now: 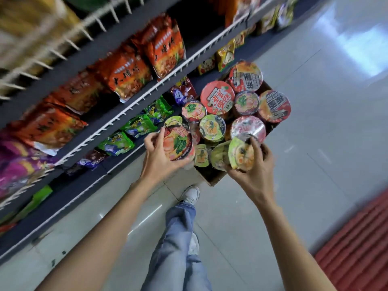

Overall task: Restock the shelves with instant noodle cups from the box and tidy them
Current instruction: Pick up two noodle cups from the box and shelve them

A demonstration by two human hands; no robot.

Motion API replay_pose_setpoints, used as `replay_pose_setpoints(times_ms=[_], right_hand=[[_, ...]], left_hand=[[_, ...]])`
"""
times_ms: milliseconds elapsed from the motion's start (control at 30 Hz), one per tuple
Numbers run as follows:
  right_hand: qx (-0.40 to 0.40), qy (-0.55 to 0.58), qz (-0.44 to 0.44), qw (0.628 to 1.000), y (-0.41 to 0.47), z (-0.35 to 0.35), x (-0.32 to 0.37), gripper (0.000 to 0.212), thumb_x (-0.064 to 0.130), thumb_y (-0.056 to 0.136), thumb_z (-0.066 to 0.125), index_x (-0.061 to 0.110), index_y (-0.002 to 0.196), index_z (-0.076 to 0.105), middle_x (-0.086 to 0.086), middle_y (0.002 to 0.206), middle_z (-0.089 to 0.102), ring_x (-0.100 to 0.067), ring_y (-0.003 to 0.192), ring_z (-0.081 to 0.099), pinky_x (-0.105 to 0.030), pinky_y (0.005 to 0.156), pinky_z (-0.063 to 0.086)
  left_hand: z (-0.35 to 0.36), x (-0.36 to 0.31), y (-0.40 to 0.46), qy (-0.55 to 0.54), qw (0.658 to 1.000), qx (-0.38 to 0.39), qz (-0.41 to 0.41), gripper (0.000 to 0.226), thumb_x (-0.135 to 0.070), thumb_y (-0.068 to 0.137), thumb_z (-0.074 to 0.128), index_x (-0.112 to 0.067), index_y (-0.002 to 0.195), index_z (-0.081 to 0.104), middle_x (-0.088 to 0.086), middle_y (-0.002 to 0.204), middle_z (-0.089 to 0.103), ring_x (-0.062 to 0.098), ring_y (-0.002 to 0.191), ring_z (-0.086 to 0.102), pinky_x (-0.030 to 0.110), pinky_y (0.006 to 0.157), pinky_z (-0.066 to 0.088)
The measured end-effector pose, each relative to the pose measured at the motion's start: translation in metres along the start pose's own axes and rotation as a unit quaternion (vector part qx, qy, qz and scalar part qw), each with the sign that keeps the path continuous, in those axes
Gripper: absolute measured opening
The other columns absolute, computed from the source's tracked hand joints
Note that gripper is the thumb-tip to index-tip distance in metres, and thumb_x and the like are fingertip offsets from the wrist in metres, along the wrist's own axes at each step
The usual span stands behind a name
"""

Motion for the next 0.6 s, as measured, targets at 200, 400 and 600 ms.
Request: replay_pose_setpoints(times_ms=[200,400,600], right_hand=[[0.005,0.035,-0.111,0.993,-0.083,-0.086,0.141,0.087,0.046,0.061,0.082,0.022,0.136,0.046,-0.016,0.142,0.030,-0.031,0.134,0.028,-0.039,0.107,0.031],[0.046,0.104,-0.237,0.965,-0.150,-0.154,0.317,0.092,0.067,0.057,0.077,0.035,0.136,0.042,0.004,0.141,0.038,-0.015,0.127,0.039,-0.027,0.098,0.032],[0.145,0.302,-0.340,0.879,-0.222,-0.185,0.495,0.099,0.060,0.051,0.083,0.057,0.134,0.028,0.016,0.140,0.041,-0.007,0.122,0.049,-0.043,0.098,0.047]], left_hand=[[-0.142,-0.081,-0.142,0.001,0.995,-0.063,0.078,0.114,-0.041,0.056,0.088,-0.020,0.148,0.023,-0.002,0.128,0.027,0.001,0.114,0.031,0.013,0.098,0.027],[-0.308,-0.125,-0.285,-0.050,0.970,-0.167,0.167,0.109,-0.054,0.048,0.087,-0.043,0.139,0.027,-0.015,0.137,0.038,0.001,0.122,0.042,0.023,0.103,0.037],[-0.467,-0.153,-0.411,-0.126,0.909,-0.291,0.269,0.126,-0.067,0.042,0.082,-0.047,0.145,0.011,-0.031,0.131,0.048,-0.005,0.119,0.051,0.015,0.093,0.046]])
Point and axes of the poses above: each hand's wrist, its own y-axis towards the middle knuckle, its own z-axis out of the palm, x = y × z, the point moved 5 cm from there along y, towards the middle knuckle
